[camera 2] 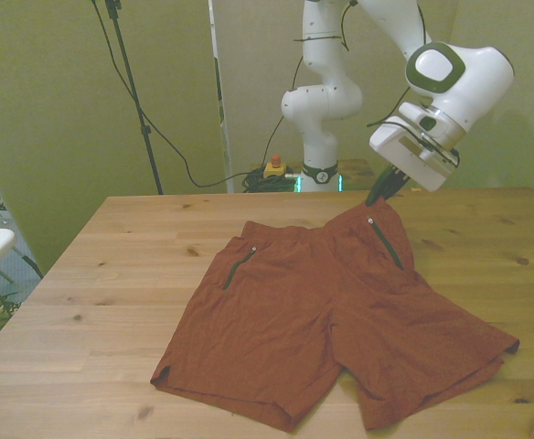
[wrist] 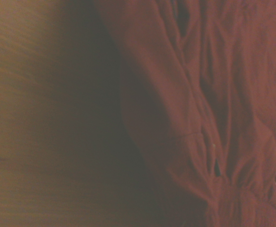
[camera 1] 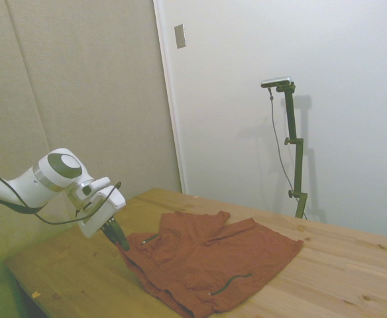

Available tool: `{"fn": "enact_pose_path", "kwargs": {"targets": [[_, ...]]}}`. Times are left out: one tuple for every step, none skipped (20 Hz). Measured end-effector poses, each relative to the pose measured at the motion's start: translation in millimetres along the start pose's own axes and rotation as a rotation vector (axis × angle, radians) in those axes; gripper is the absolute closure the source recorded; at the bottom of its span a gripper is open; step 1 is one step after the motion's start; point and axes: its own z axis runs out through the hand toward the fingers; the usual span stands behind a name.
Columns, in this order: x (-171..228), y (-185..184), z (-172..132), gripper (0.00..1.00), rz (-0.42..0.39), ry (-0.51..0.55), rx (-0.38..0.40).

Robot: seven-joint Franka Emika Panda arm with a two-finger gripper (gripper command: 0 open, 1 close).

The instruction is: Fold the shorts

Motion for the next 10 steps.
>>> {"fn": "enact_pose_path", "kwargs": {"targets": [[8,11,1,1.0,0.014,-0.013,0.004],[16,23,3,1.0,0.027,-0.022,0.005],[24,34,6,1.0,0.044,-0.031,0.006],[32,44,10,1.0,0.06,-0.045,0.008],[38,54,15,1.0,0.074,-0.062,0.015],[45,63,21,1.0,0.093,-0.078,0.023],[53,72,28,1.0,0.111,-0.092,0.032],[61,81,37,1.0,0.129,-0.11,0.043],[69,89,45,1.0,0.148,-0.132,0.058],[77,97,52,1.0,0.169,-0.154,0.076]]}}
